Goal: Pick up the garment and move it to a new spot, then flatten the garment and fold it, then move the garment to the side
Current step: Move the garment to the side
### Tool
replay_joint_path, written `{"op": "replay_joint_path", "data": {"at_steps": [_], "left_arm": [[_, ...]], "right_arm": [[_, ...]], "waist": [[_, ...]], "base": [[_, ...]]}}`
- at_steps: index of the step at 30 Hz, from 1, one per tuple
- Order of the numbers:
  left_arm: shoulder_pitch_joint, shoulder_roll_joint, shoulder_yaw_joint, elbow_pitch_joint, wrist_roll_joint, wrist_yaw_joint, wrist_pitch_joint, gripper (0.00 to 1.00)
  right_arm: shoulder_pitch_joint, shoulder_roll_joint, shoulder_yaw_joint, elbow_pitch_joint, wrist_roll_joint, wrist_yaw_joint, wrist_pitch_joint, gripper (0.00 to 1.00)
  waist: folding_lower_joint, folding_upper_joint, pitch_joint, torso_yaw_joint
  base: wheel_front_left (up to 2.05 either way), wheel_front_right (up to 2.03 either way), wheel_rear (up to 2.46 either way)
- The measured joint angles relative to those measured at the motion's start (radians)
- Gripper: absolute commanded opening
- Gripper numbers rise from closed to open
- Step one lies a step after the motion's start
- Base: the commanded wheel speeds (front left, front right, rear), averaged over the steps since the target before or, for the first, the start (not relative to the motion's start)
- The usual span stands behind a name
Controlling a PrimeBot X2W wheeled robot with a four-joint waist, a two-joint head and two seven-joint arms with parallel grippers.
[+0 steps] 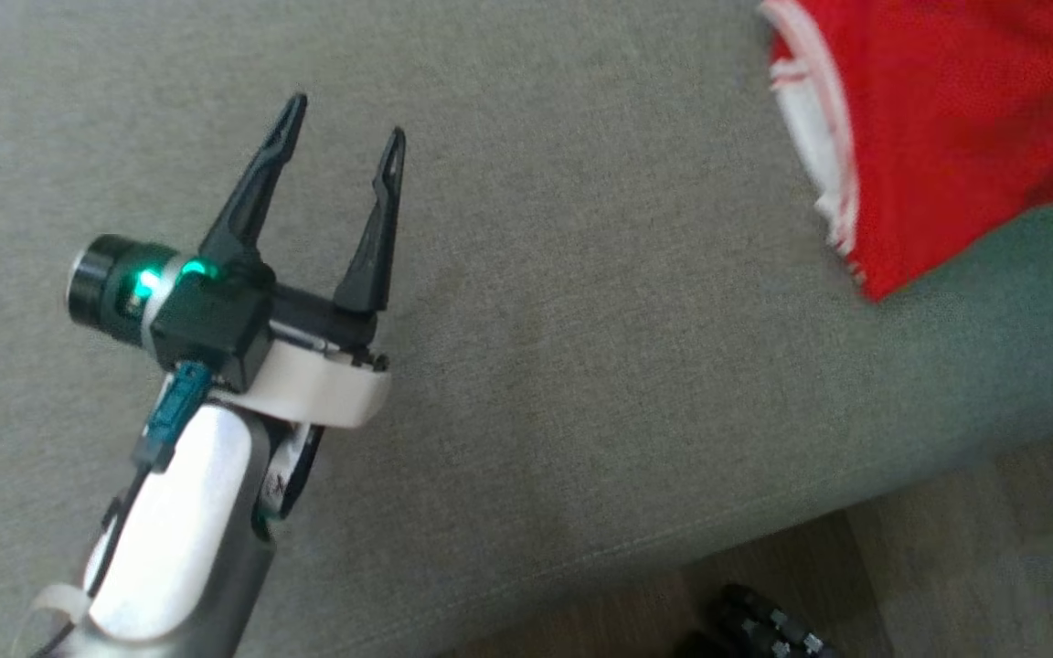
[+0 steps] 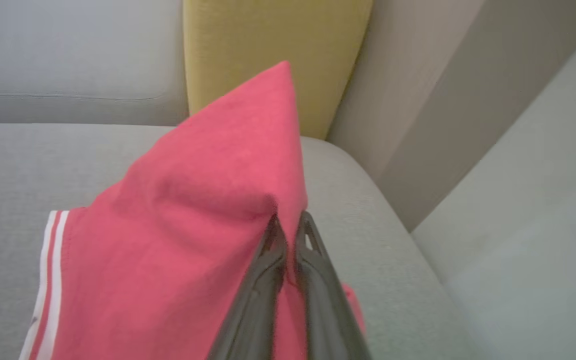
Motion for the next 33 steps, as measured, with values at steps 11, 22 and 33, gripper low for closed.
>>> {"op": "replay_joint_path", "data": {"at_steps": [11,22,33], "left_arm": [[-0.105,0.032,-0.013,-0.05,0.031,-0.023,0.035,1.0],[-0.155,0.035,-0.032,-0.044,0.032,-0.044,0.042,1.0],[-0.115,0.024,-0.025,0.021,-0.004,-0.012,-0.003,1.0]], "right_arm": [[-0.05,0.007,-0.148,-0.024,-0.029,0.0,0.006,0.0],[-0.105,0.07,-0.215,0.062,-0.117,0.0,-0.04,1.0],[0.05,0.19,-0.282,-0.03,-0.193,0.0,-0.193,1.0]], "waist": [[-0.0001,0.0,0.135,-0.023],[-0.0002,0.0,0.216,0.0],[-0.0003,0.0001,0.132,0.045]], "base": [[0.0,0.0,0.0],[0.0,0.0,0.0],[0.0,0.0,0.0]]}}
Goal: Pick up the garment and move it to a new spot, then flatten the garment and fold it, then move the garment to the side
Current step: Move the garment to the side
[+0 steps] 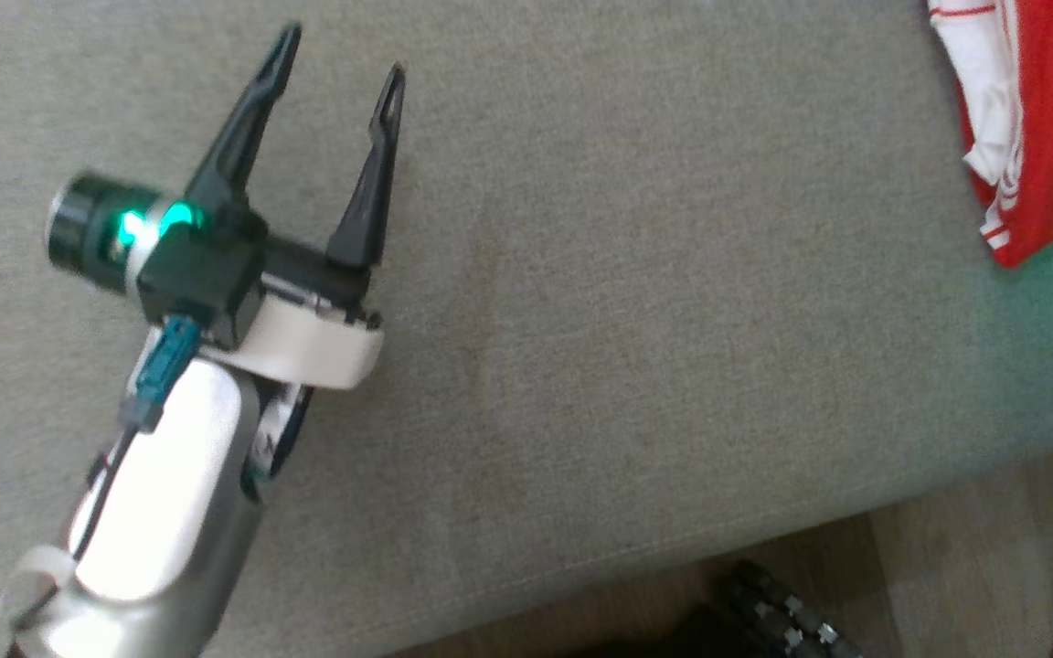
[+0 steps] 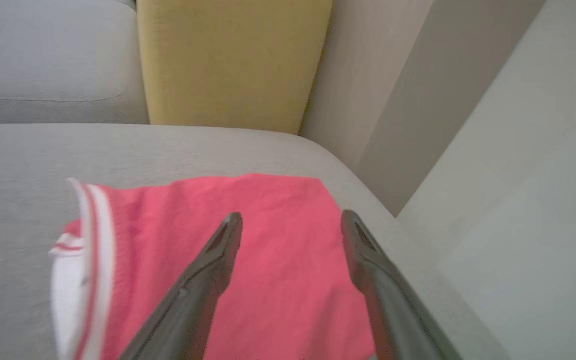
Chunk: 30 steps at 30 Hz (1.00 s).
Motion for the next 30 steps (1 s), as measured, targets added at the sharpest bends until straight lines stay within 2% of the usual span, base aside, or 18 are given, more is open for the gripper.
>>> {"op": "replay_joint_path", "data": {"at_steps": [7,12,20,30], "left_arm": [[0.134,-0.01,0.028,0.031,-0.036,0.044,-0.011,1.0],[0.186,-0.032,0.032,0.04,-0.061,0.065,-0.017,1.0],[0.286,-0.037,0.083,0.068,-0.102,0.093,-0.02,1.0],[0.402,-0.035,0.095,0.099,-0.121,0.102,-0.022,1.0]], "right_arm": [[0.207,0.123,0.121,-0.219,0.001,0.0,-0.022,1.0],[0.315,0.156,0.207,-0.324,0.023,0.0,-0.015,1.0],[0.403,0.177,0.301,-0.385,0.05,0.0,0.024,1.0],[0.536,0.182,0.307,-0.407,0.057,0.0,0.074,1.0]], "waist": [[-0.0001,0.0,-0.117,0.035],[-0.0001,0.0,-0.184,0.092],[-0.0001,0.0,-0.282,0.202],[-0.0001,0.0,-0.43,0.266]], "base": [[0.0,0.0,0.0],[0.0,0.0,0.0],[0.0,0.0,0.0],[0.0,0.0,0.0]]}}
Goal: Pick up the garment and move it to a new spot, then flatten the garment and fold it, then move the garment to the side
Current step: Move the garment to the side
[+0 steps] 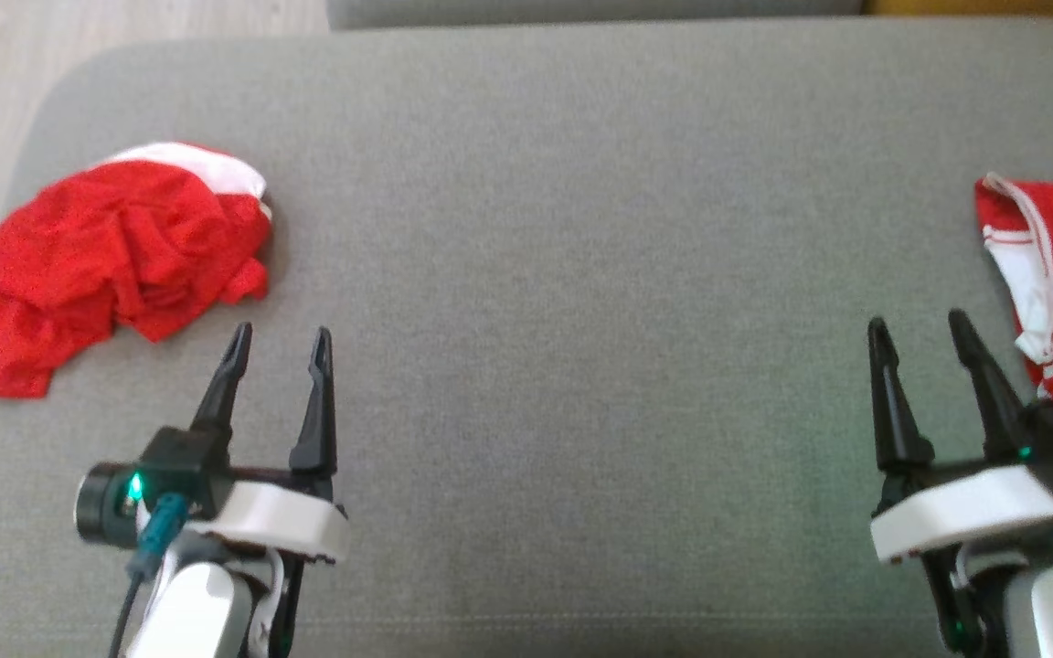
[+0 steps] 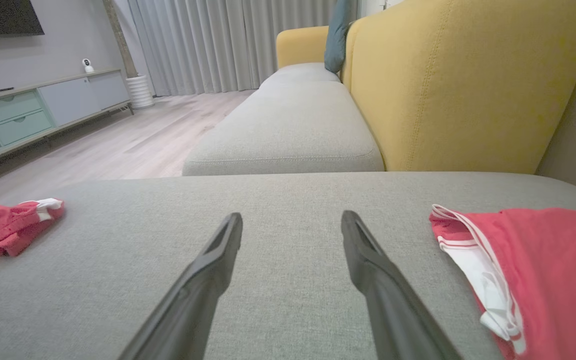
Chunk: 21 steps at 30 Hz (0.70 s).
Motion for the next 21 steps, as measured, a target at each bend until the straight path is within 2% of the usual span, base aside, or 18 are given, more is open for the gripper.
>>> {"op": "replay_joint_path", "data": {"at_steps": [11,21], "left_arm": [[0.081,0.003,-0.013,0.022,-0.005,0.014,0.013,1.0],[0.096,0.008,-0.018,0.023,-0.018,0.021,0.024,1.0]], "right_arm": [[0.119,0.003,-0.01,-0.034,0.024,0.0,0.039,1.0],[0.134,0.003,-0.016,-0.058,0.024,0.0,0.06,1.0]], "waist": [[0.0,0.0,-0.124,0.006],[0.0,0.0,-0.154,0.002]], "base": [[0.0,0.0,0.0],[0.0,0.0,0.0]]}}
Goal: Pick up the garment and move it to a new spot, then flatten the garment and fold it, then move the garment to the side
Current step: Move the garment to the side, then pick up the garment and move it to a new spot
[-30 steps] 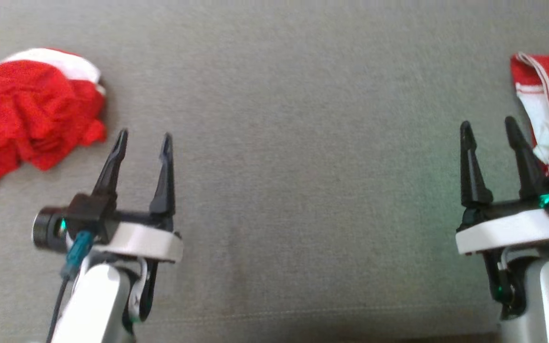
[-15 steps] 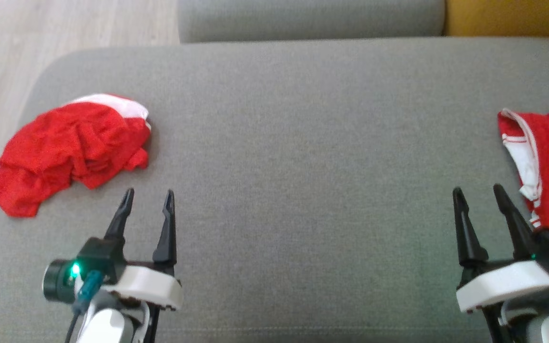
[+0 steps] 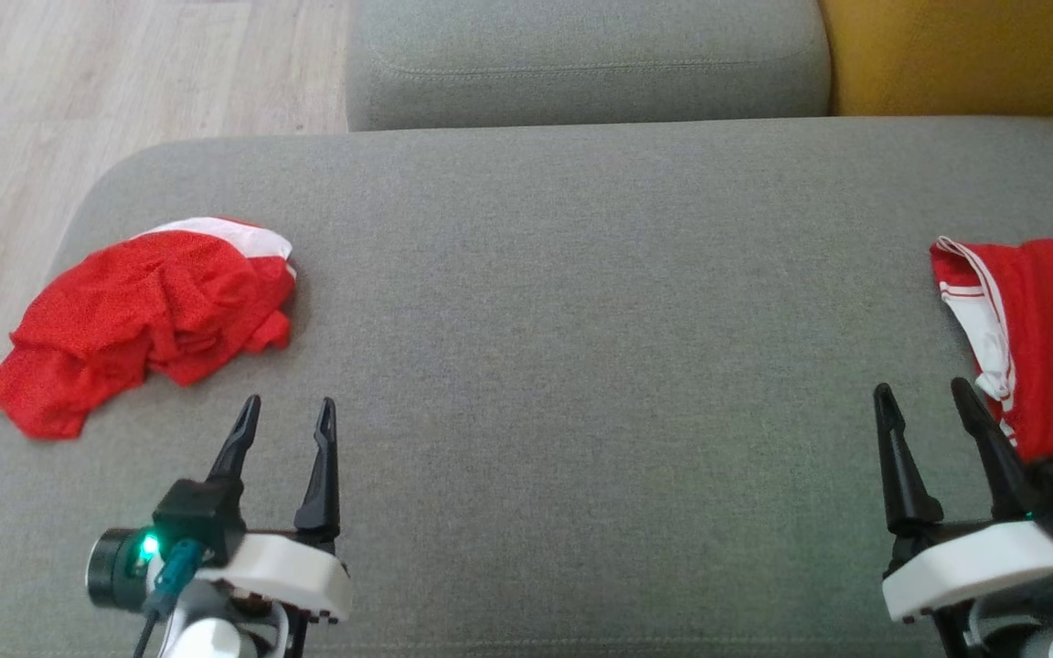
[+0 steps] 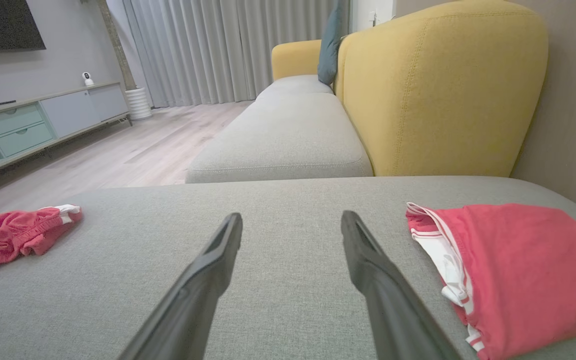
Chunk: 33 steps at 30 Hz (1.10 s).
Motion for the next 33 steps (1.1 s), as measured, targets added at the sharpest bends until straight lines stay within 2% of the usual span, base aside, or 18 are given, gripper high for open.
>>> {"op": "replay_joint_path", "data": {"at_steps": [13,18,24,33], "left_arm": [[0.0,0.002,-0.013,0.0,-0.007,0.012,0.0,1.0],[-0.004,0.006,-0.013,-0.004,-0.007,0.013,0.0,1.0],[-0.039,0.005,-0.011,-0.009,-0.007,0.013,-0.009,1.0],[-0.087,0.002,0.022,-0.015,-0.007,0.013,-0.019,1.0]], "right_arm": [[0.0,0.0,-0.002,-0.012,0.009,0.0,0.009,1.0],[0.0,0.0,-0.013,-0.024,0.009,0.0,0.008,1.0],[-0.001,0.001,-0.019,-0.046,0.009,0.0,0.003,1.0],[-0.007,0.001,0.008,-0.073,0.007,0.0,0.008,1.0]], "waist": [[0.0,0.0,0.005,-0.003],[0.0001,0.0,0.018,0.015],[0.0001,0.0,0.026,0.084],[0.0002,0.0,0.041,0.249]], "base": [[0.0,0.0,0.0],[0.0,0.0,0.0],[0.0,0.0,0.0],[0.0,0.0,0.0]]}}
